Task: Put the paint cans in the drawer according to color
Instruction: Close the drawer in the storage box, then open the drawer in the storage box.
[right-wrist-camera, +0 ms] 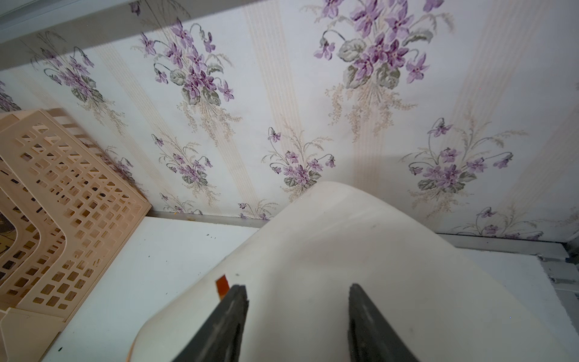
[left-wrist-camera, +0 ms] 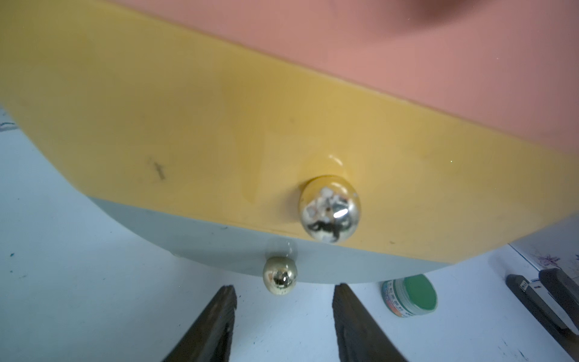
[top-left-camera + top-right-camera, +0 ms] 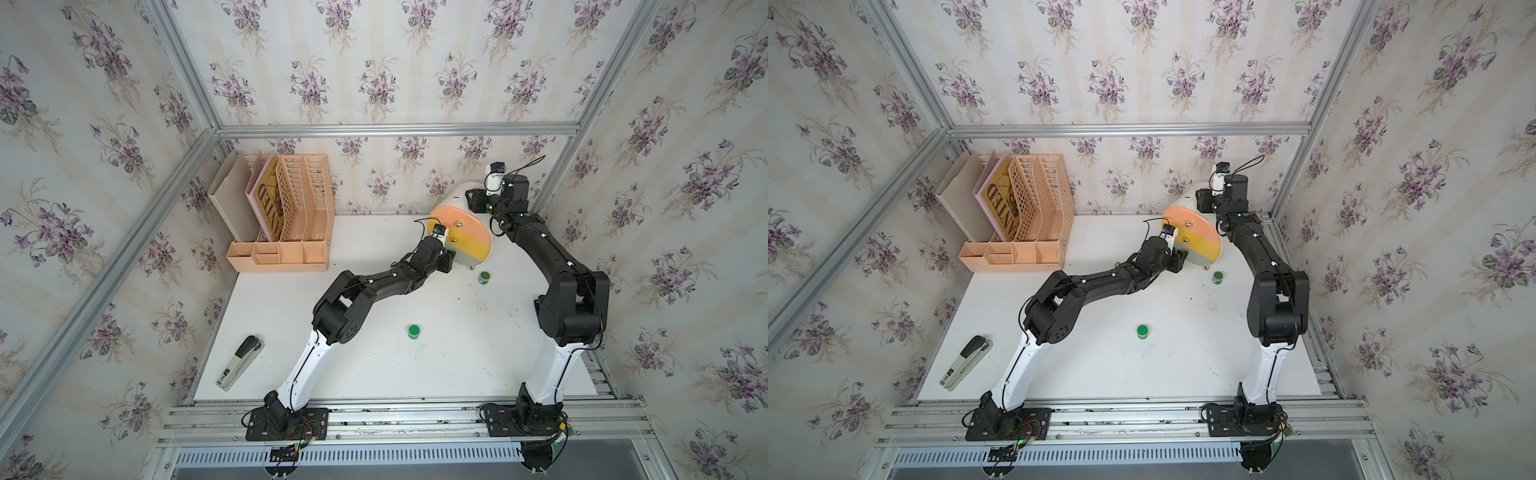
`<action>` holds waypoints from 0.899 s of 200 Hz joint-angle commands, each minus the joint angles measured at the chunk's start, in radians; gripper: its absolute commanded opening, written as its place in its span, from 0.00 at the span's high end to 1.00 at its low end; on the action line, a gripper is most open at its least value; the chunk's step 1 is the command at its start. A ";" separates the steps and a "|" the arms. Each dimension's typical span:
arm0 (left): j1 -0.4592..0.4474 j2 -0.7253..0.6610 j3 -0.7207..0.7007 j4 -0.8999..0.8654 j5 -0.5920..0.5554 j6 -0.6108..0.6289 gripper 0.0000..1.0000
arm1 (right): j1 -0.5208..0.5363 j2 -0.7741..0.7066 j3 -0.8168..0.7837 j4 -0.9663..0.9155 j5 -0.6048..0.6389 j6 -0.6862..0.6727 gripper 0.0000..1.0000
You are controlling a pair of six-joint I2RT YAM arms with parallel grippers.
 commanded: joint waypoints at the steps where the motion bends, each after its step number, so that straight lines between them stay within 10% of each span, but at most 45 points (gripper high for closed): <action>1: 0.003 -0.009 -0.020 0.057 0.002 -0.050 0.45 | 0.001 0.010 -0.006 -0.147 -0.013 0.017 0.45; 180: 0.011 0.127 0.095 0.062 0.039 -0.186 0.49 | 0.000 0.018 -0.002 -0.148 -0.022 0.021 0.45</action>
